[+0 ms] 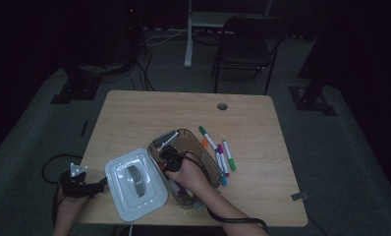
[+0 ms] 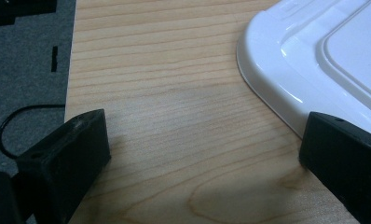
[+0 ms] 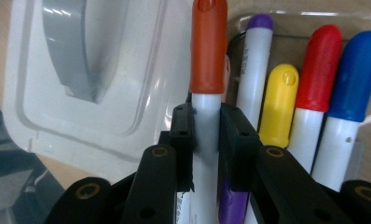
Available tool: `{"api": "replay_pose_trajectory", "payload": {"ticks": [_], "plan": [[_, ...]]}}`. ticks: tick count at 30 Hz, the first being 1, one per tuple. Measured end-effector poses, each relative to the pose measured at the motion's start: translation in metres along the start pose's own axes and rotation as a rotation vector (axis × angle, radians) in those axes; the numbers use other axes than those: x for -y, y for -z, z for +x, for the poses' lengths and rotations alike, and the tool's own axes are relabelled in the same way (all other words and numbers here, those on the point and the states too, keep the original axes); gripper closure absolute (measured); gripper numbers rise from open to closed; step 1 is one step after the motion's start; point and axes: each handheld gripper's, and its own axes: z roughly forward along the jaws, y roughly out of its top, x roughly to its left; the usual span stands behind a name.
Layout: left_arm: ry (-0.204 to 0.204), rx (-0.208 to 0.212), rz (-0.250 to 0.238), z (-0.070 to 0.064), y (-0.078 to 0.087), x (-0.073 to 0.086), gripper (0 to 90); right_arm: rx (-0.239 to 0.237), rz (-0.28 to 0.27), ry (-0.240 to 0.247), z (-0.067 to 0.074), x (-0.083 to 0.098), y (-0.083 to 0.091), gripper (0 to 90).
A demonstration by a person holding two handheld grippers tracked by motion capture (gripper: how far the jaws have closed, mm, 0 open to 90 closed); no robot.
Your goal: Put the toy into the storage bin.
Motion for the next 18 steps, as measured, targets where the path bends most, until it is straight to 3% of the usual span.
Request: {"api": "replay_pose_trajectory", "payload": {"ticks": [1,5,10,14,18], "plan": [[0.000,0.000,0.000,0.000,0.000,0.000,2.2,0.021,-0.002,0.009,0.000,-0.001,0.000,76.0],[0.000,0.000,0.000,0.000,0.000,0.000,2.2,0.011,-0.004,0.011,-0.002,0.000,0.000,71.8],[0.000,0.000,0.000,0.000,0.000,0.000,2.2,-0.009,-0.047,0.017,-0.008,0.006,0.011,70.3],[0.001,0.000,-0.001,0.000,0.000,0.000,2.2,-0.014,-0.110,0.040,-0.012,0.013,0.031,66.8],[-0.002,-0.001,-0.001,0.000,0.000,0.000,2.2,-0.027,-0.188,0.045,-0.019,0.023,0.061,65.6]]}}
